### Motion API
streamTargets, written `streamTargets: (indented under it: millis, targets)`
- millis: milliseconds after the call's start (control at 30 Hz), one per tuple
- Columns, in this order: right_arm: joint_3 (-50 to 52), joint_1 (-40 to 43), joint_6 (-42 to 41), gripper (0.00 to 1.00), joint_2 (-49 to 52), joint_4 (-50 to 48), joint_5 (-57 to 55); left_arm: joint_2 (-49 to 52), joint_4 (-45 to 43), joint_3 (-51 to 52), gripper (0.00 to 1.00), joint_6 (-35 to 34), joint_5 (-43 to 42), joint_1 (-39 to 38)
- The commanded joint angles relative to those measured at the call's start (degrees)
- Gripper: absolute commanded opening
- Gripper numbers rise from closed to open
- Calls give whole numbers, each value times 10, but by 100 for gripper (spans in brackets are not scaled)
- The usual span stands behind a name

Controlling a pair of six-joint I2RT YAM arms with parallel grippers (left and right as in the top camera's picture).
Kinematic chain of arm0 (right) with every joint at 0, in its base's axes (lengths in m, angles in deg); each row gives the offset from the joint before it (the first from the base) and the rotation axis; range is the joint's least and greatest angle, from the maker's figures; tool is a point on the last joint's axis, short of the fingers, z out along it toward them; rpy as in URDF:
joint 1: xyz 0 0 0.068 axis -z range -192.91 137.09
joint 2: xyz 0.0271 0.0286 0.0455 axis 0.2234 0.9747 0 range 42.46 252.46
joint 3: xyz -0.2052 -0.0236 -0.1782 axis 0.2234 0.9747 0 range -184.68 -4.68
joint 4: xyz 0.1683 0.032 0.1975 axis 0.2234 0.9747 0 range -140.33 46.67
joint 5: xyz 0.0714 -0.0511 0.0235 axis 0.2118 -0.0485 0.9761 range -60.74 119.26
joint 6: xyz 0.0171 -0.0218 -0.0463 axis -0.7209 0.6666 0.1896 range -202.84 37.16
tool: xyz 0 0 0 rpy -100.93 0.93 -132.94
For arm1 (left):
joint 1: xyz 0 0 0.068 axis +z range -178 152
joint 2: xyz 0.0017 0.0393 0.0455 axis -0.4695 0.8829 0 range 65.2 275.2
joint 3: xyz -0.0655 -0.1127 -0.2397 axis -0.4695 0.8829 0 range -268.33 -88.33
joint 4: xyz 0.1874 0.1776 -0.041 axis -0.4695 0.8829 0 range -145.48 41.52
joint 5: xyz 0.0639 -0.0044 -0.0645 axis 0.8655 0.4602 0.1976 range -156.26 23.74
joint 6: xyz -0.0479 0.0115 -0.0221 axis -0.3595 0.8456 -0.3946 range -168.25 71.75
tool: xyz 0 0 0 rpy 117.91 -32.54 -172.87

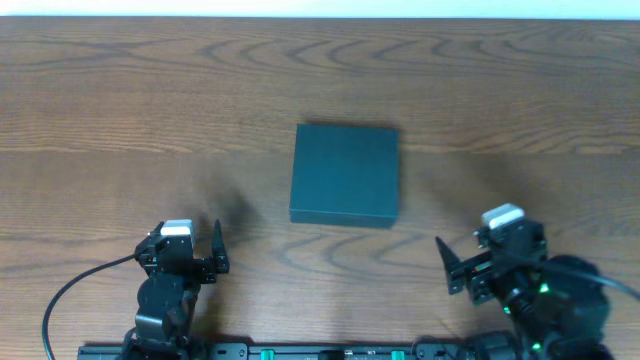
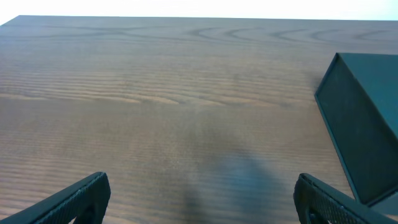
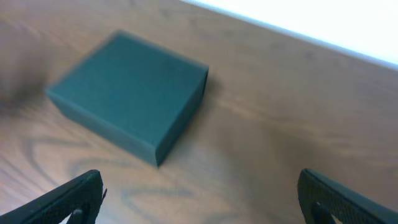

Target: Pack container

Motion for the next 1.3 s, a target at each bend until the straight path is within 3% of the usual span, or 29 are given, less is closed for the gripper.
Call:
streamTargets:
  millis: [0, 333, 1267]
  targets:
    - [79, 5, 8, 99, -62, -18, -4, -5, 2, 12, 95, 2, 12, 4]
    - [227, 11, 8, 99, -212, -34, -4, -5, 2, 12, 96, 2, 12, 3]
    - [305, 11, 8, 99, -215, -29, 3, -5, 2, 12, 95, 2, 12, 4]
